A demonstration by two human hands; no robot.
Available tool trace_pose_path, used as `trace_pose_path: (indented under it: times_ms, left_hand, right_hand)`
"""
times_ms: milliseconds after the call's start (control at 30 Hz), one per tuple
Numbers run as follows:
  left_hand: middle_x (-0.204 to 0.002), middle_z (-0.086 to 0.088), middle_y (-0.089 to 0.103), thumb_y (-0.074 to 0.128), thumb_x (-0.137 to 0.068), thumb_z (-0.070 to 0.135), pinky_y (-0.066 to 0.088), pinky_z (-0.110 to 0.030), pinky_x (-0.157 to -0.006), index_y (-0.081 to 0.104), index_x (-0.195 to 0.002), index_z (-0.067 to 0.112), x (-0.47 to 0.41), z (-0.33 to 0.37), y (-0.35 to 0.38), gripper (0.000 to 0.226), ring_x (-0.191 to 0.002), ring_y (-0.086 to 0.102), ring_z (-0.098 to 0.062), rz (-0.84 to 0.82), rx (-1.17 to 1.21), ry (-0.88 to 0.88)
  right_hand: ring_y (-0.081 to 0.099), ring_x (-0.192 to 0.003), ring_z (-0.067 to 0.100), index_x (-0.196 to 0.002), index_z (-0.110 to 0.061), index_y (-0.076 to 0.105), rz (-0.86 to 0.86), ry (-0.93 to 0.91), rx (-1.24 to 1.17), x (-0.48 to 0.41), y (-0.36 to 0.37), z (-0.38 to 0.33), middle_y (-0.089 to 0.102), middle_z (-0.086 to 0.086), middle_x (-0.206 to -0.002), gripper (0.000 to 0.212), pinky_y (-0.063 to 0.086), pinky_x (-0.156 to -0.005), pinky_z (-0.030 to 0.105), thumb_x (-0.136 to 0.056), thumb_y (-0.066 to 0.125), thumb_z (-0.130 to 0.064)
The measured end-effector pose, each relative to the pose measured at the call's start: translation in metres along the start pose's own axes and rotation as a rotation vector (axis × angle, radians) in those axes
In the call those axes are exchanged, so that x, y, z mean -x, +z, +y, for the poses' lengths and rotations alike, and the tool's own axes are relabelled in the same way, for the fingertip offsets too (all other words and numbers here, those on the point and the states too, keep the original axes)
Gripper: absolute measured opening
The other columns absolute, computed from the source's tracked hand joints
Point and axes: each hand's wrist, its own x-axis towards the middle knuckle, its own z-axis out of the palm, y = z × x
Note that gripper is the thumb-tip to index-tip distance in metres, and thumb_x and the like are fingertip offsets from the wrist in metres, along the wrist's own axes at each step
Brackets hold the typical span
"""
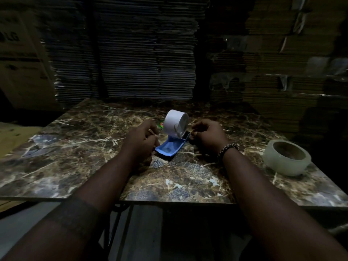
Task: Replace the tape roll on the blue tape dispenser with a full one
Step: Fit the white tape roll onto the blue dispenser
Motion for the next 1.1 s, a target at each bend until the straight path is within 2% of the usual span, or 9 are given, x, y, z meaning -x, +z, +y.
trace_pose_path:
  times_ms: [100, 200, 300, 400, 567, 733, 833, 967, 1100]
  left_hand:
    - [-0.07, -0.008, 0.075, 0.045, -0.078, -0.005, 0.06, -0.05, -0.057, 0.056, -0.087, 0.022, 0.003, 0.003, -0.001, 0.03, -0.07, 0.073, -0.035, -0.07, 0.1, -0.006]
    - [-0.07, -0.01, 0.074, 0.044, -0.073, 0.0, 0.062, -0.057, -0.063, 0.054, -0.079, 0.029, 0.007, 0.002, -0.003, 0.032, -0.075, 0.075, -0.037, -0.113, 0.163, 0.014]
    - [-0.075, -0.015, 0.074, 0.045, -0.07, 0.002, 0.06, -0.065, -0.075, 0.053, -0.076, 0.031, 0.008, 0.0, -0.003, 0.03, -0.081, 0.075, -0.04, -0.154, 0.21, 0.012]
    - [-0.08, -0.019, 0.074, 0.046, -0.068, 0.004, 0.06, -0.064, -0.08, 0.055, -0.076, 0.03, 0.008, 0.0, -0.002, 0.029, -0.086, 0.076, -0.037, -0.182, 0.213, 0.035]
    - [-0.085, -0.02, 0.076, 0.05, -0.074, -0.001, 0.064, -0.052, -0.078, 0.056, -0.079, 0.031, 0.005, -0.001, 0.0, 0.033, -0.085, 0.078, -0.03, -0.197, 0.206, 0.056]
    - [-0.091, -0.003, 0.075, 0.058, -0.087, -0.008, 0.051, -0.017, -0.065, 0.06, -0.097, 0.016, 0.003, 0.003, 0.002, 0.026, -0.079, 0.073, -0.007, -0.098, 0.044, 0.14]
    - [-0.106, 0.006, 0.07, 0.07, -0.091, 0.009, 0.049, -0.017, -0.07, 0.063, -0.117, 0.021, 0.001, -0.001, 0.003, 0.028, -0.094, 0.066, -0.003, -0.066, -0.051, 0.169]
    - [-0.138, -0.003, 0.057, 0.073, -0.091, 0.014, 0.055, -0.025, -0.089, 0.052, -0.144, 0.02, -0.006, -0.006, 0.006, 0.057, -0.119, 0.06, -0.015, -0.137, -0.052, 0.18]
    - [-0.149, -0.004, 0.052, 0.076, -0.092, 0.018, 0.054, -0.035, -0.103, 0.039, -0.153, 0.026, -0.008, -0.006, 0.007, 0.072, -0.131, 0.056, -0.016, -0.24, 0.041, 0.105]
  right_hand:
    - [0.078, -0.09, 0.041, -0.095, -0.015, 0.07, -0.049, 0.019, -0.07, 0.002, 0.002, -0.002, 0.076, 0.021, -0.097, 0.031, 0.064, -0.068, 0.048, -0.091, 0.06, 0.014]
    - [0.077, -0.1, 0.035, -0.111, -0.01, 0.067, -0.109, 0.032, -0.099, 0.005, 0.004, -0.006, 0.075, 0.017, -0.105, 0.036, 0.063, -0.07, 0.04, -0.089, 0.06, 0.017]
    - [0.075, -0.1, 0.033, -0.119, -0.011, 0.066, -0.142, 0.007, -0.06, 0.008, 0.007, -0.008, 0.074, 0.014, -0.109, 0.04, 0.066, -0.077, 0.048, -0.089, 0.064, 0.015]
    - [0.075, -0.099, 0.035, -0.118, -0.015, 0.066, -0.147, -0.012, -0.058, 0.008, 0.009, -0.007, 0.073, 0.012, -0.11, 0.041, 0.063, -0.081, 0.059, -0.089, 0.063, 0.015]
    - [0.075, -0.099, 0.03, -0.118, -0.017, 0.066, -0.161, -0.036, -0.044, 0.007, 0.011, -0.006, 0.072, 0.011, -0.114, 0.042, 0.066, -0.08, 0.051, -0.09, 0.063, 0.014]
    - [0.074, -0.099, 0.028, -0.12, -0.014, 0.065, -0.144, -0.034, -0.1, 0.007, 0.013, -0.008, 0.07, 0.012, -0.115, 0.04, 0.066, -0.082, 0.049, -0.092, 0.061, 0.014]
    - [0.072, -0.104, 0.023, -0.123, -0.015, 0.065, -0.13, -0.095, -0.117, 0.007, 0.013, -0.01, 0.069, 0.006, -0.118, 0.035, 0.066, -0.085, 0.045, -0.094, 0.064, 0.006]
    - [0.067, -0.108, 0.015, -0.13, -0.022, 0.06, -0.189, -0.177, -0.183, 0.009, 0.012, -0.013, 0.066, 0.004, -0.126, 0.042, 0.065, -0.073, 0.028, -0.095, 0.067, 0.0]
    - [0.062, -0.124, 0.029, -0.137, -0.026, 0.053, -0.31, -0.198, -0.285, 0.005, 0.013, -0.012, 0.056, 0.011, -0.141, 0.065, 0.063, -0.088, 0.041, -0.084, 0.065, 0.01]
